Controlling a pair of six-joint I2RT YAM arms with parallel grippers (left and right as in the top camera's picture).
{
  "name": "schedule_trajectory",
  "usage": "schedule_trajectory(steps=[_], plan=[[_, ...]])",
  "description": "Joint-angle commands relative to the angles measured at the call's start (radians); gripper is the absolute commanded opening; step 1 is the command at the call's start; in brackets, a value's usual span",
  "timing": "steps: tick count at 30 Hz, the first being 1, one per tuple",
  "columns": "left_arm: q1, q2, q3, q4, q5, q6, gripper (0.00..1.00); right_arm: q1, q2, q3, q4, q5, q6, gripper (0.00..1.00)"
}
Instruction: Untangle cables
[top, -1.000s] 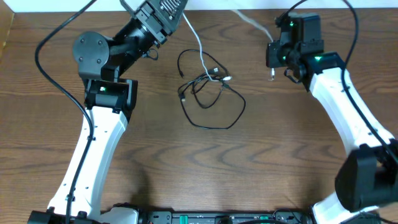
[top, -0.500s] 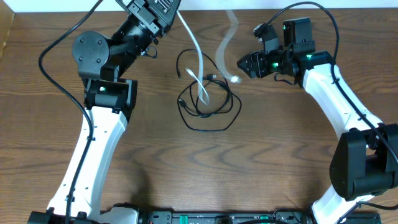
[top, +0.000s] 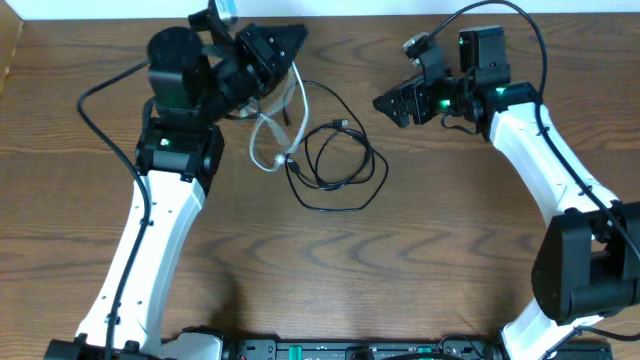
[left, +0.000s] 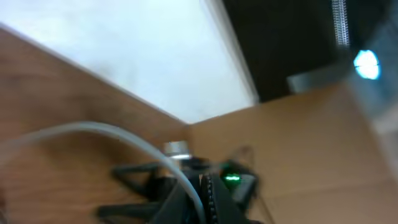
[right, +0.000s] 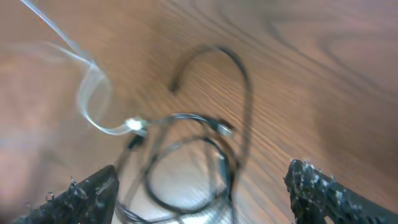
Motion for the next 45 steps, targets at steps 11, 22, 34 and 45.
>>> schedule_trajectory(steps=[11,22,34,45], plan=[[-0.061,-0.01,0.011,-0.171,-0.263,0.111,0.07,0.106,-0.076,0.014,0.379,-0.432,0.375,0.75],[-0.132,-0.01,0.011,-0.17,-0.258,0.111,0.07,0.218,-0.076,0.014,0.419,-0.312,0.391,0.46],[-0.143,-0.01,0.011,-0.171,-0.258,0.111,0.16,0.184,-0.077,0.014,0.428,-0.284,0.391,0.01],[-0.143,-0.01,0.011,-0.171,-0.258,0.112,0.4,-0.226,-0.113,0.016,0.935,-0.276,0.877,0.01]])
